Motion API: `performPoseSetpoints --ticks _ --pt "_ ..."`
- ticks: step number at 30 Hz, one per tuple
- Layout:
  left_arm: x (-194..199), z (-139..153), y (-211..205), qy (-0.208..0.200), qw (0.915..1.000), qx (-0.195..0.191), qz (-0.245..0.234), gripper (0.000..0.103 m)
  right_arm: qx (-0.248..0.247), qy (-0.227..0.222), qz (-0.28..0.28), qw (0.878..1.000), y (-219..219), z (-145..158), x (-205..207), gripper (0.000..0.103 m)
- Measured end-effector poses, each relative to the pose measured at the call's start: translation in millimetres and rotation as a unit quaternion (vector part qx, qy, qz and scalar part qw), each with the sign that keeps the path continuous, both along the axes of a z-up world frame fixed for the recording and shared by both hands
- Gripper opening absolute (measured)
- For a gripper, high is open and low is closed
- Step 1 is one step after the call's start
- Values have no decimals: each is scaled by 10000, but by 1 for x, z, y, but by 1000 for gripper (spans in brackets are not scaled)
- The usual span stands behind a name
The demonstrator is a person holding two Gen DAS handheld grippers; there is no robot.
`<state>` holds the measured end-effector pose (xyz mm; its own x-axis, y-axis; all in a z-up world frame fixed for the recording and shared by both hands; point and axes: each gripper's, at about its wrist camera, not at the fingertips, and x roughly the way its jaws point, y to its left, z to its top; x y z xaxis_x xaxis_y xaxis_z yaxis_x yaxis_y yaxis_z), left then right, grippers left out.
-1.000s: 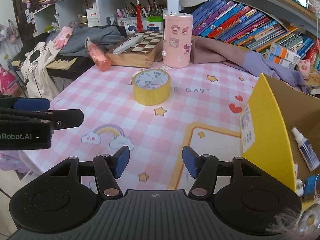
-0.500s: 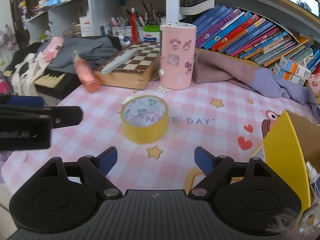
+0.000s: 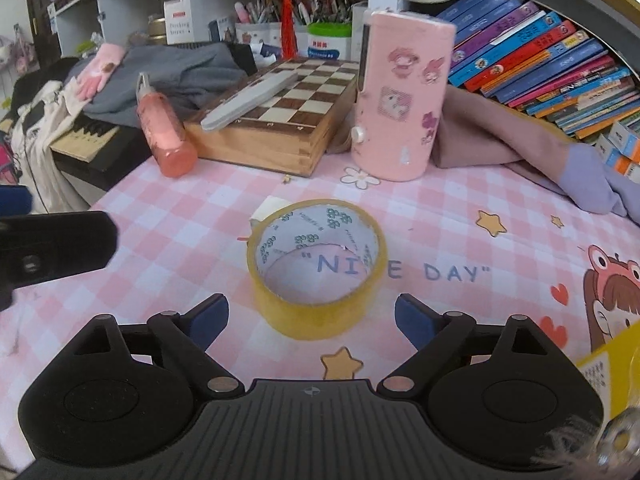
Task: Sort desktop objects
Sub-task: 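Move both open tools toward the yellow tape roll and white charger plug, then grasp the yellow tape roll with the right tool while the left tool grasps the white charger plug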
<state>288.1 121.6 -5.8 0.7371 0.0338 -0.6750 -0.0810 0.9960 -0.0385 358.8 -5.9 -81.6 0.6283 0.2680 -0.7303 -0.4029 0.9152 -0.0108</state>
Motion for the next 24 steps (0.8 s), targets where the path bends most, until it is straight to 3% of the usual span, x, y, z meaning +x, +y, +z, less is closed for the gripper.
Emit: performPoseSetpoints --ticks 13,15,16,24 --pt "25 -11 -1 269 9996 60 -1 82 -37 83 -167 9998 9 -20 37 93" --pt "28 -13 -4 309 9995 78 -40 82 63 131 -211 9997 6 -22 41 91" --pt "29 -14 -6 320 9994 81 -52 82 149 148 -227 9995 4 -23 43 85" --pt "46 -25 -16 410 9990 73 -168 82 130 -90 -787 9968 -35 -8 34 85"
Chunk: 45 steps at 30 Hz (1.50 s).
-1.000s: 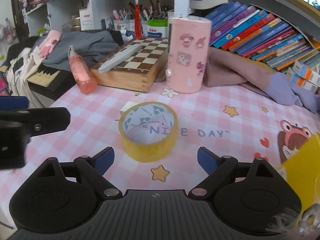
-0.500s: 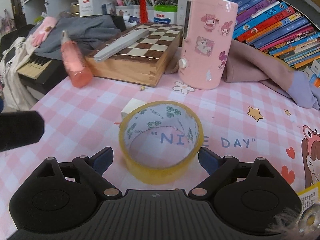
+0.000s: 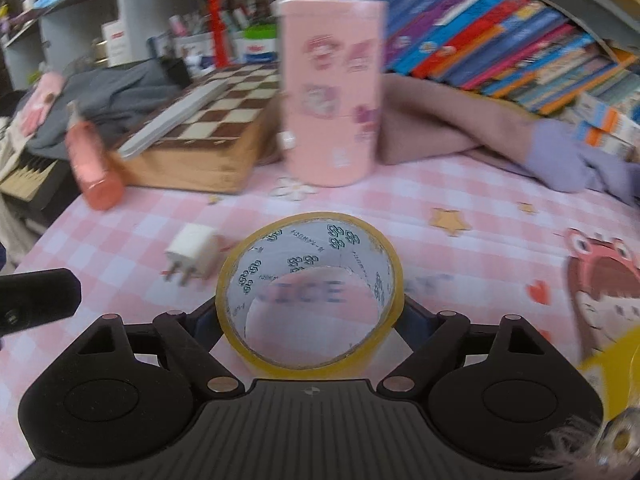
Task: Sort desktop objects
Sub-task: 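Grasp the yellow tape roll with the right tool while the left tool grasps the white charger plug, then carry the tape roll and charger plug with both tools over the yellow box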
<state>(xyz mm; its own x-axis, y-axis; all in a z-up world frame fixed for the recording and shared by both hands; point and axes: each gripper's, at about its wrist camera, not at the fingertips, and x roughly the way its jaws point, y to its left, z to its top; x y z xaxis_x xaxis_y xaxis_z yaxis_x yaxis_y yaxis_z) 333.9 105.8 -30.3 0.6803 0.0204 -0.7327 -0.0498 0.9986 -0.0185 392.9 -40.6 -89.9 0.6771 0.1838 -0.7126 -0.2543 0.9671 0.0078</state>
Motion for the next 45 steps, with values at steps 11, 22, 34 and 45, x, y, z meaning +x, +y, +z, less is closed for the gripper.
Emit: performPoseSetpoints --ticks 11,22,34,45 --pt "35 -29 -21 -17 9993 234 -306 73 -144 -76 -434 9989 -46 14 -15 85" --pt "66 -46 -16 108 9996 -48 -238 54 -84 -49 -336 9994 -52 19 -22 85" --pt "77 -62 -32 162 9971 375 -636 25 -174 -34 -277 9995 -51 19 -34 85" --pt "16 -4 -12 -425 9966 -323 -622 25 -199 -312 -314 9988 -49 37 -58 85"
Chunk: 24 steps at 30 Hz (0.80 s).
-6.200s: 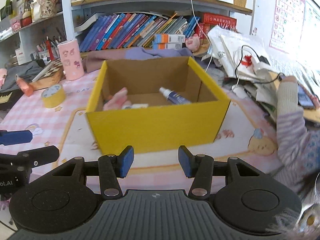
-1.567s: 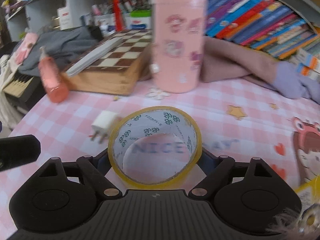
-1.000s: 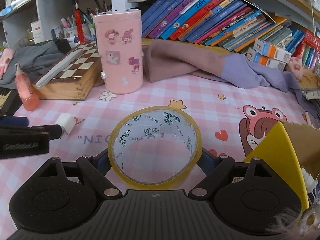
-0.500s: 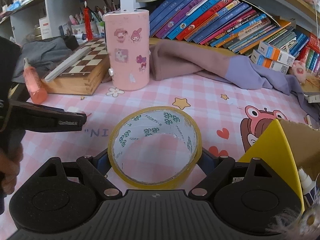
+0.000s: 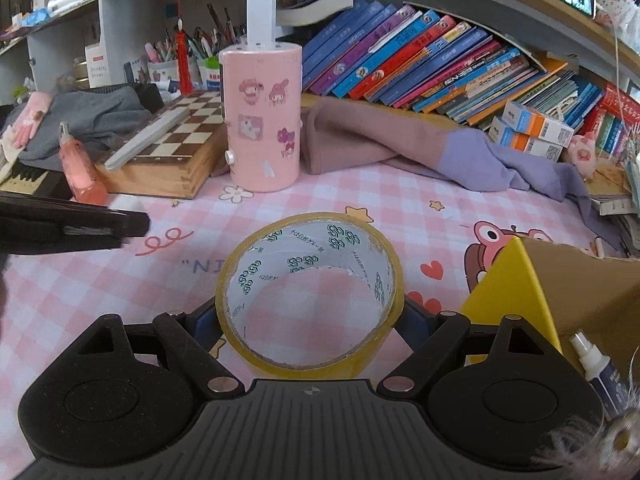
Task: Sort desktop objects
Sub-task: 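Carry the tape roll and charger plug with both tools over the yellow box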
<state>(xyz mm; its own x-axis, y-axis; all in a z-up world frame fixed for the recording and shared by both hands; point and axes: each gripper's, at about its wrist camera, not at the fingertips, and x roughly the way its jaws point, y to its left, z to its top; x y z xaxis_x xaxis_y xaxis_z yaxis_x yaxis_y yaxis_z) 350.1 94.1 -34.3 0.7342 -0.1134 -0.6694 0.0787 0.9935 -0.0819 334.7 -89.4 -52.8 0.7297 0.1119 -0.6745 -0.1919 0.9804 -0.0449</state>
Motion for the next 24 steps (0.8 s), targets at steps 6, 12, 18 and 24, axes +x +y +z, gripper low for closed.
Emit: performPoseSetpoints --ticks 6,12,18,24 --pt "-38 27 14 -233 9991 -360 4 25 15 -168 2 9999 -1 15 -23 85" --pt "-73 38 22 -319 9979 -558 -58 25 18 -340 16 9994 -3 30 -51 85" --pt "-103 38 29 -287 9973 -675 -39 25 17 -257 12 9997 2 29 -78 85" --pt "-131 44 38 -273 9963 -810 -92 25 33 -177 128 9998 10 29 -105 85"
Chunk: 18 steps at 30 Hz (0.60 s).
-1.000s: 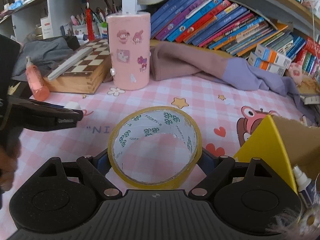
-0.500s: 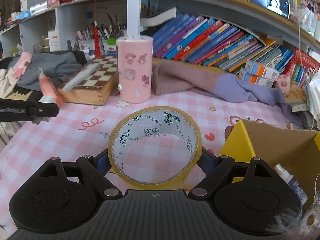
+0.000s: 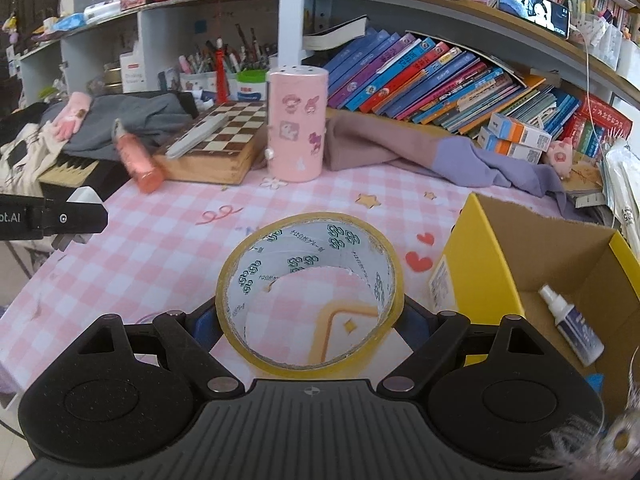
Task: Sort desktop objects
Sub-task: 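Carry the tape roll and charger plug with both tools over the yellow box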
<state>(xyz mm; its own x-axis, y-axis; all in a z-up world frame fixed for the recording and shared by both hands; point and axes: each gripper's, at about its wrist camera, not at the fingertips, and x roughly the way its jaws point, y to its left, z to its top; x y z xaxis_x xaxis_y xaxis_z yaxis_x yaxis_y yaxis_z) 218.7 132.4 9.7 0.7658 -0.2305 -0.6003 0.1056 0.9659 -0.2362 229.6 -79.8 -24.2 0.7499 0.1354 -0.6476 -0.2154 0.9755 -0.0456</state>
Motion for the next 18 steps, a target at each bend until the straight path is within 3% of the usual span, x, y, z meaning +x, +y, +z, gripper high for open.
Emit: performPoseSetpoints --ticks 18 --pt "-78 17 7 -101 9989 -350 -310 25 186 98 200 9996 10 14 -84 85"
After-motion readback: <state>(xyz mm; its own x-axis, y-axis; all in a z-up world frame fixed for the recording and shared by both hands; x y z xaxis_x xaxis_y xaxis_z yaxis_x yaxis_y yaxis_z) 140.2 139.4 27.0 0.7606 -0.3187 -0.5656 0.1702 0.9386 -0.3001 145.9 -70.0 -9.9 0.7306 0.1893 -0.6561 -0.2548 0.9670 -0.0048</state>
